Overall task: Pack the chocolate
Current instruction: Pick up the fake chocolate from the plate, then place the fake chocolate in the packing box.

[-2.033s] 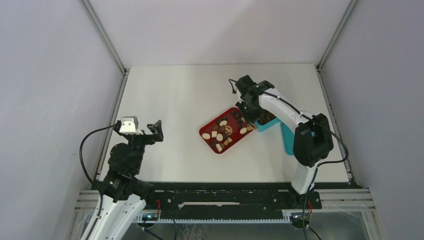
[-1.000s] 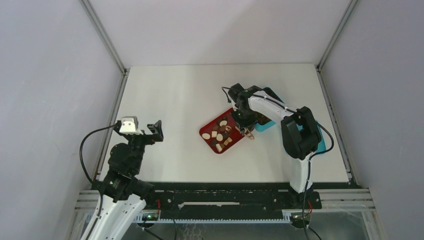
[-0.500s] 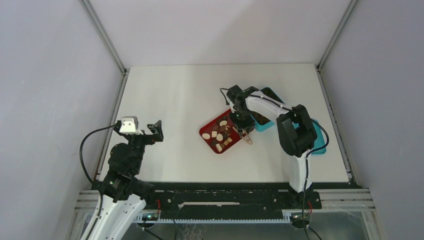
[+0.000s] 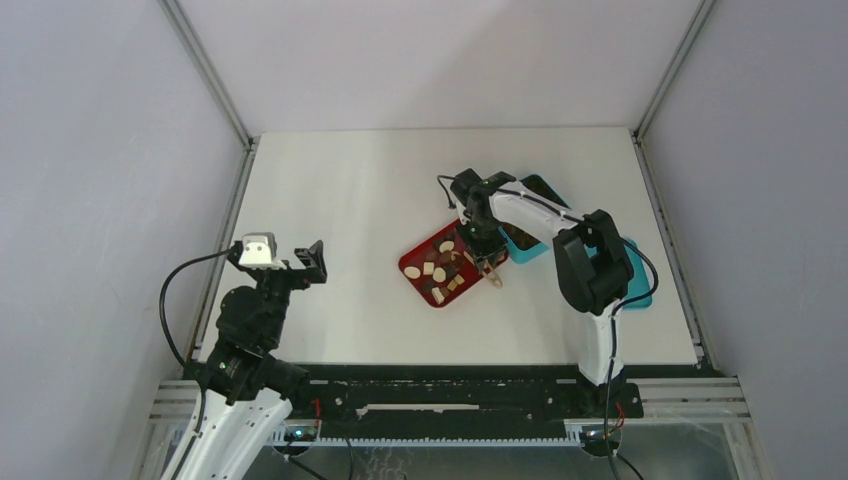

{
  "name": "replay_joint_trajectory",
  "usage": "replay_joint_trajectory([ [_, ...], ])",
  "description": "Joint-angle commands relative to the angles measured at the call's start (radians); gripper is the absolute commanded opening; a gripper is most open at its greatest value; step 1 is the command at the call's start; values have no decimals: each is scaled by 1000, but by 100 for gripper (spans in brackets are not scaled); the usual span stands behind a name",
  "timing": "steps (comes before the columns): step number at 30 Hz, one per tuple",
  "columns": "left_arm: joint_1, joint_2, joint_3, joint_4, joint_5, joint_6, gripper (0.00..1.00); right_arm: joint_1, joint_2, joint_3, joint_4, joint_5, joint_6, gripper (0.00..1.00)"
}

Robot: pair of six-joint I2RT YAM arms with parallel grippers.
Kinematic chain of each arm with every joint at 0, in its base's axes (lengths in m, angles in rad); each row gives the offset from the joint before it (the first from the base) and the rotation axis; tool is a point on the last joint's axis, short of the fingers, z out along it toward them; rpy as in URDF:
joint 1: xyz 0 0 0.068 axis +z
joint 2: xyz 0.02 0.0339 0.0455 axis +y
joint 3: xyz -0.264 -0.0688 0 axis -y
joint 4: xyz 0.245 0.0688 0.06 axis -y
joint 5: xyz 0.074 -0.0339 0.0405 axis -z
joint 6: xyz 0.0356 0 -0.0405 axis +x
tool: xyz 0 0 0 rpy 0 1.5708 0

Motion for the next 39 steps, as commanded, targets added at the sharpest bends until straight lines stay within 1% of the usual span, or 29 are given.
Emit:
replay_joint_trajectory([
  [1, 10, -11, 41, 19, 19, -10, 100, 1, -109, 32, 1, 17, 0, 16],
  [5, 10, -10, 42, 20, 20, -11, 100, -18, -170, 31, -8, 35, 4, 15],
  [8, 10, -10, 42, 20, 21, -12, 100, -47, -210, 27, -16, 82, 8, 16],
  [16, 10, -9, 43, 21, 25, -15, 100, -181, -254, 5, -19, 176, 44, 16],
  [23, 10, -3, 43, 20, 29, -16, 100, -313, -221, -6, 4, 225, 67, 18],
  [29, 10, 3, 42, 21, 27, -16, 100, -394, -163, 11, 33, 239, 67, 18],
  [39, 10, 16, 42, 22, 34, -17, 100, -445, -86, 39, 84, 240, 61, 20],
])
